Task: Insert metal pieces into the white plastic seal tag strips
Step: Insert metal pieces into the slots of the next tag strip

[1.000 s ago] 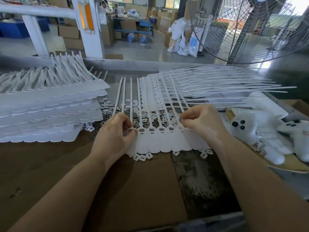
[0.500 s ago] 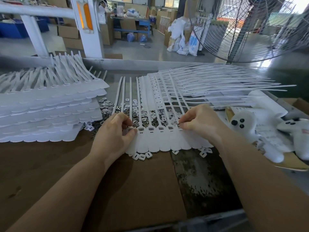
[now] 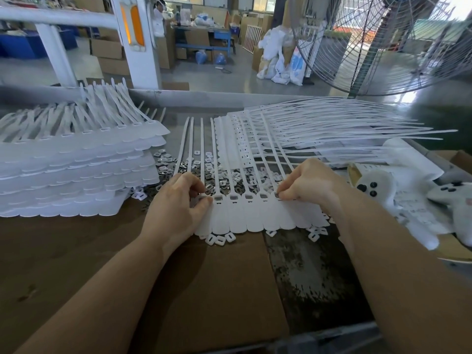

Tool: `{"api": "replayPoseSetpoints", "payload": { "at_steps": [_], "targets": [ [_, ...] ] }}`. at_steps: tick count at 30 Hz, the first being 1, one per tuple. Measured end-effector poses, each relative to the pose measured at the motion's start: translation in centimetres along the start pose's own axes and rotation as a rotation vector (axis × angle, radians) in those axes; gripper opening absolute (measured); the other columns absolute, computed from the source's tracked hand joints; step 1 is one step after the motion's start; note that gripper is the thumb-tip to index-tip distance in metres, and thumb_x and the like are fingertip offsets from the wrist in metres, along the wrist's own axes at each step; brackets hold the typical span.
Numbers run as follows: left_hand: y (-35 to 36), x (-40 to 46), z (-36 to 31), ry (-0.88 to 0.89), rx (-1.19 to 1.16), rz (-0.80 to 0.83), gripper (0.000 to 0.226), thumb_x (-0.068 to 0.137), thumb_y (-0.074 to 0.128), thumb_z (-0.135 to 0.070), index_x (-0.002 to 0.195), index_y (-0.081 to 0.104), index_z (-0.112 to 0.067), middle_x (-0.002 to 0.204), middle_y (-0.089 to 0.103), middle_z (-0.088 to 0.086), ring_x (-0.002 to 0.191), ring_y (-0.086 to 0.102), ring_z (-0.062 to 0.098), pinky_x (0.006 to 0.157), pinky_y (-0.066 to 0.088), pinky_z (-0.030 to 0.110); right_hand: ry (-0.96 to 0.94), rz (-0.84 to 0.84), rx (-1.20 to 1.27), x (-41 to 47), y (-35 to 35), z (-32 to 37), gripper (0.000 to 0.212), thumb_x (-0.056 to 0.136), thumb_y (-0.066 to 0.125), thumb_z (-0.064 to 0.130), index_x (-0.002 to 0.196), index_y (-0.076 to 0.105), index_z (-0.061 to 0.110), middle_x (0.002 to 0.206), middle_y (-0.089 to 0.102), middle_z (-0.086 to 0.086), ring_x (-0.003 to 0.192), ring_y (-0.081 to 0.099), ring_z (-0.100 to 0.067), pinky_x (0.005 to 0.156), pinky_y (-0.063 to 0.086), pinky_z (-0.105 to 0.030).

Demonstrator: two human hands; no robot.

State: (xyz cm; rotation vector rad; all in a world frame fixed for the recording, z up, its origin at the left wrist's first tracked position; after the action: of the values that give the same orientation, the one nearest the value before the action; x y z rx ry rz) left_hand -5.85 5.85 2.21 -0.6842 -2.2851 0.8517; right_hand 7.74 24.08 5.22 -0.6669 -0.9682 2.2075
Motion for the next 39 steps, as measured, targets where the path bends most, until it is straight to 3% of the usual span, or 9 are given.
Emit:
{"api": "replayPoseSetpoints", "payload": {
  "at_steps": [9, 17, 22, 27, 34, 37, 39],
  "targets": [
    [0.0, 0.0, -0.1, -0.008, -0.005, 0.008, 0.015, 0.084, 0.065, -0.027, 0.088, 0.050, -0.028, 0.085, 0.046, -0.016, 0.084, 0.048, 0.008, 0.072, 0.036, 0.021, -0.041, -0.032, -0.060, -0.3, -0.1, 0.3, 0.012, 0.080, 0.070, 0.007, 0.092, 0.074, 0.008, 0.103, 0.067, -0.004, 0.090, 0.058, -0.012, 0.083, 0.047, -0.025],
    [-0.1, -0.1, 0.0, -0.007, -0.012, 0.003, 0.014, 0.084, 0.065, -0.026, 0.088, 0.051, -0.027, 0.085, 0.047, -0.015, 0.083, 0.048, 0.008, 0.070, 0.035, 0.019, -0.085, -0.157, 0.092, -0.4, -0.3, -0.5, 0.013, 0.083, 0.065, 0.003, 0.080, 0.069, 0.015, 0.096, 0.068, -0.004, 0.089, 0.063, -0.015, 0.086, 0.052, -0.032],
    [0.0, 0.1, 0.1, -0.015, -0.010, 0.011, 0.013, 0.085, 0.064, -0.026, 0.087, 0.051, -0.027, 0.085, 0.047, -0.017, 0.082, 0.048, 0.006, 0.066, 0.035, 0.017, -0.260, -0.316, 0.004, -0.7, 1.0, 0.9, 0.016, 0.086, 0.059, 0.008, 0.088, 0.072, 0.016, 0.089, 0.067, 0.005, 0.078, 0.057, -0.006, 0.068, 0.043, -0.016],
    [0.2, 0.8, 0.3, -0.041, 0.018, 0.051, 0.003, 0.090, 0.057, -0.026, 0.091, 0.055, -0.027, 0.085, 0.050, -0.015, 0.077, 0.048, 0.003, 0.065, 0.035, 0.020, -0.361, -0.411, -0.120, -1.1, 3.2, 1.3, 0.013, 0.089, 0.058, 0.015, 0.093, 0.069, 0.018, 0.094, 0.064, 0.004, 0.093, 0.054, -0.012, 0.084, 0.043, -0.025],
    [0.0, 3.3, 0.5, -0.082, 0.128, 0.092, 0.014, 0.092, 0.054, -0.024, 0.101, 0.065, -0.026, 0.089, 0.063, -0.005, 0.065, 0.050, 0.004, 0.053, 0.038, 0.021, -0.436, -0.532, -0.123, -1.8, 3.7, 1.0, 0.009, 0.087, 0.057, 0.013, 0.089, 0.066, 0.015, 0.088, 0.061, 0.004, 0.089, 0.049, -0.014, 0.083, 0.040, -0.031],
    [0.5, 4.6, 0.4, -0.099, 0.202, 0.142, 0.023, 0.092, 0.054, -0.026, 0.113, 0.065, -0.026, 0.098, 0.066, -0.002, 0.065, 0.052, 0.009, 0.054, 0.040, 0.021, -0.439, -0.535, -0.111, -1.9, 3.8, 1.1, 0.010, 0.087, 0.057, 0.013, 0.089, 0.066, 0.015, 0.090, 0.062, 0.003, 0.092, 0.051, -0.016, 0.085, 0.042, -0.035],
    [0.9, 5.0, 0.3, -0.122, 0.256, 0.177, 0.026, 0.092, 0.053, -0.028, 0.117, 0.064, -0.028, 0.106, 0.066, -0.001, 0.075, 0.059, 0.016, 0.064, 0.049, 0.025, -0.446, -0.536, -0.104, -2.0, 3.8, 1.0, 0.010, 0.087, 0.057, 0.013, 0.090, 0.066, 0.015, 0.091, 0.063, 0.004, 0.093, 0.051, -0.016, 0.086, 0.042, -0.035]
  ]
}}
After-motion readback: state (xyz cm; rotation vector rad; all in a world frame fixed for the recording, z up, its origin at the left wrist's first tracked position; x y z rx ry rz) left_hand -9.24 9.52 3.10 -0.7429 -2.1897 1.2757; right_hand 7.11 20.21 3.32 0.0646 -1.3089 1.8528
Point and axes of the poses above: each hand's wrist, its own x-axis towards the middle knuckle, its own y-axis out of the palm, z = x × y, the point moved 7 cm from there along x, towards the middle knuckle
